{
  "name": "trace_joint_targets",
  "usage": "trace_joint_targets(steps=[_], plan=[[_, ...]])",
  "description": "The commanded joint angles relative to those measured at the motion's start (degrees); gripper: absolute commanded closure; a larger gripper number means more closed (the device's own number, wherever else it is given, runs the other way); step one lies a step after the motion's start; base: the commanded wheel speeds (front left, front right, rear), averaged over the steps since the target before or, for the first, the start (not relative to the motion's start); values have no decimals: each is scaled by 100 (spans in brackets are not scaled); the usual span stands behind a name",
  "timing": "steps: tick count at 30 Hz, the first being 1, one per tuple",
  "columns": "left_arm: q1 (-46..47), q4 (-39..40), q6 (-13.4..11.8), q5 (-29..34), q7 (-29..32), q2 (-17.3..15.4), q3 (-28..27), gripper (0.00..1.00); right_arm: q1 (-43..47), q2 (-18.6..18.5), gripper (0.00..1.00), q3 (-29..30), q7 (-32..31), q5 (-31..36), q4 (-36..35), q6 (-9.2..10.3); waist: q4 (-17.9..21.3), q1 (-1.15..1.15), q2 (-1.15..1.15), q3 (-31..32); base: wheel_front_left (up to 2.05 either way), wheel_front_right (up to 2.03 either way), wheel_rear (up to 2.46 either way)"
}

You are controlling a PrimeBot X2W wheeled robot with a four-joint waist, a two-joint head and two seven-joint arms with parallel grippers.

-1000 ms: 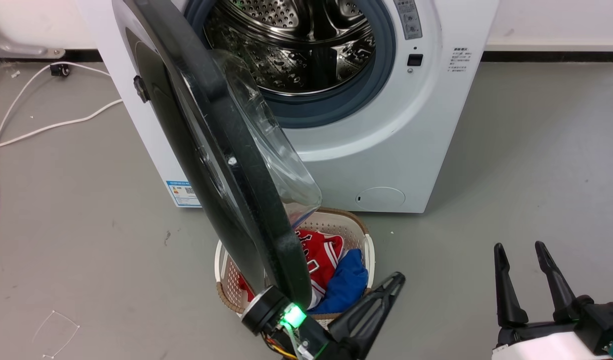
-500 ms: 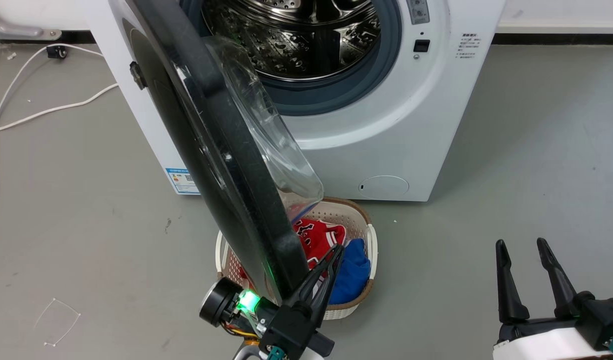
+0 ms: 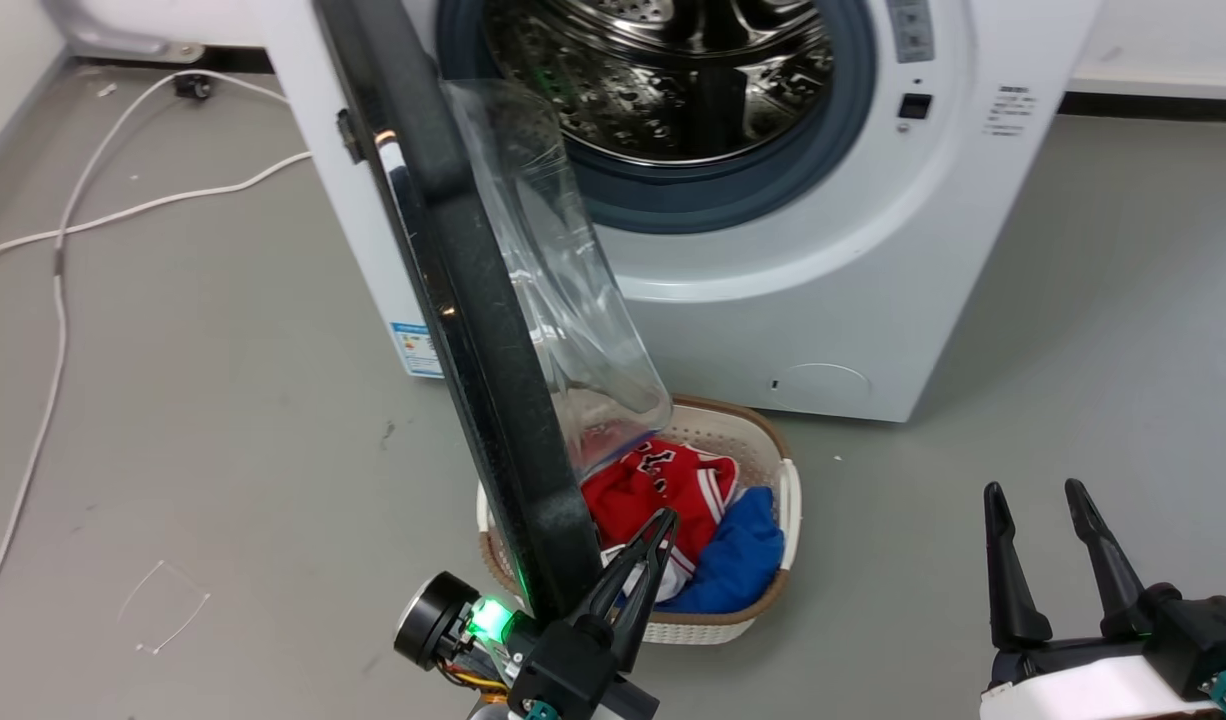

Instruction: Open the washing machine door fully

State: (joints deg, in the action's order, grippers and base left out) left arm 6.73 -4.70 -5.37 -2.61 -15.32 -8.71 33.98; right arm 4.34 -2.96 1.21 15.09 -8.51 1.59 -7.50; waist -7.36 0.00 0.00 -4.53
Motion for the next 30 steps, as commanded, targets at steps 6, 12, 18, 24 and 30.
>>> trace_joint_targets(steps=[6, 12, 18, 24, 30], plan=[[-30, -95, -86, -18, 35, -160, -337, 100, -7, 15, 0, -48, 10, 2, -2, 1, -374, 0, 0, -36, 0, 0, 0], [-185, -41, -249, -94, 57, -195, -642, 100, -36, 14, 0, -65, 10, 26, -32, 1, -696, 0, 0, -78, 0, 0, 0], [-316, 77, -334, -150, 58, -206, -977, 100, -60, 14, 0, -43, 10, 25, -57, 1, -938, 0, 0, -95, 0, 0, 0], [-557, 255, -467, -180, 22, -249, -1319, 100, -59, 14, 0, -15, 10, 44, -87, 1, -1102, 0, 0, -129, 0, 0, 0], [-644, 381, -616, -379, 22, -305, -2187, 100, -177, 13, 0, 33, 10, -2, -77, 1, -1192, 0, 0, -247, 0, 0, 0]])
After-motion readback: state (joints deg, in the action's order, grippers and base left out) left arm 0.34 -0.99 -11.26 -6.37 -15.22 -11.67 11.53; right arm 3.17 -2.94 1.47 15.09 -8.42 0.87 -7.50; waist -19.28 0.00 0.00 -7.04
